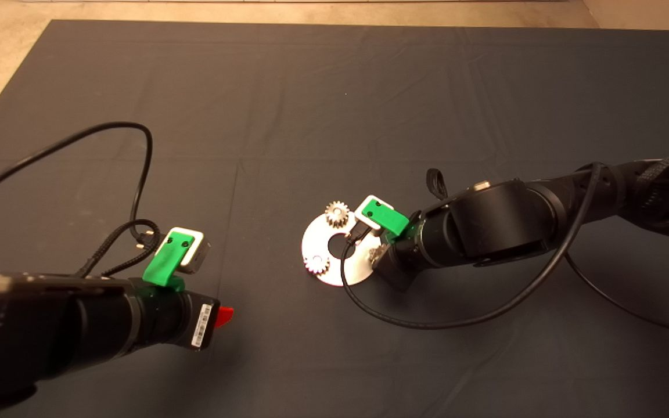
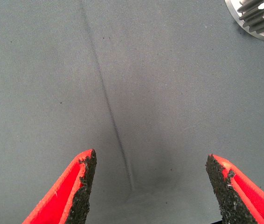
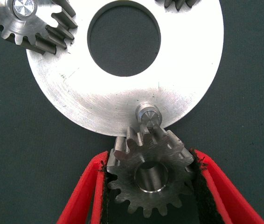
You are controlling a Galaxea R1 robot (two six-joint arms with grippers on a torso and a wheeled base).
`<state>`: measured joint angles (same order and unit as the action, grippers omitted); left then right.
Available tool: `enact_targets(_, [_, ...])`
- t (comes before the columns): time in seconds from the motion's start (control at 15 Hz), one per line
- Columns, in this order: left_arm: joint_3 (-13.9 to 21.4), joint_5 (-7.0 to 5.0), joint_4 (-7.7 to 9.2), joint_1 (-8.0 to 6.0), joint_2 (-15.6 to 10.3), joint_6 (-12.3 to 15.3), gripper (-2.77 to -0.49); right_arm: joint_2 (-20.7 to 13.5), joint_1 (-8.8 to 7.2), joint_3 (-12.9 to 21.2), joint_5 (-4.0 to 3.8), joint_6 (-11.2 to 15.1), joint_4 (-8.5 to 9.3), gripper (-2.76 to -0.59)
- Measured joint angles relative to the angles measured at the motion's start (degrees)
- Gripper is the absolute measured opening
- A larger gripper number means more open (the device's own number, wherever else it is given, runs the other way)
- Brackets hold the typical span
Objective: Install three planetary gears onto the carrier pins
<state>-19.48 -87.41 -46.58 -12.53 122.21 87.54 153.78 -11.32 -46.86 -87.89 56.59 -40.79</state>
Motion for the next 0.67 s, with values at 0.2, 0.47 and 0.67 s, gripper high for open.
enact_targets(0.2, [0.00, 0.00, 0.00, 0.00, 0.00, 0.00, -1.62, 0.00, 0.02, 0.00, 0.00, 0.02, 0.00, -2.39])
enact_targets(0.47, [0.00, 0.00, 0.00, 0.00, 0.00, 0.00, -1.62, 0.00, -0.02, 0.00, 0.00, 0.02, 0.00, -2.39])
enact_targets(0.67, [0.00, 0.00, 0.00, 0.00, 0.00, 0.00, -1.62, -0.01, -0.03, 0.00, 0.00, 0.03, 0.00, -2.38])
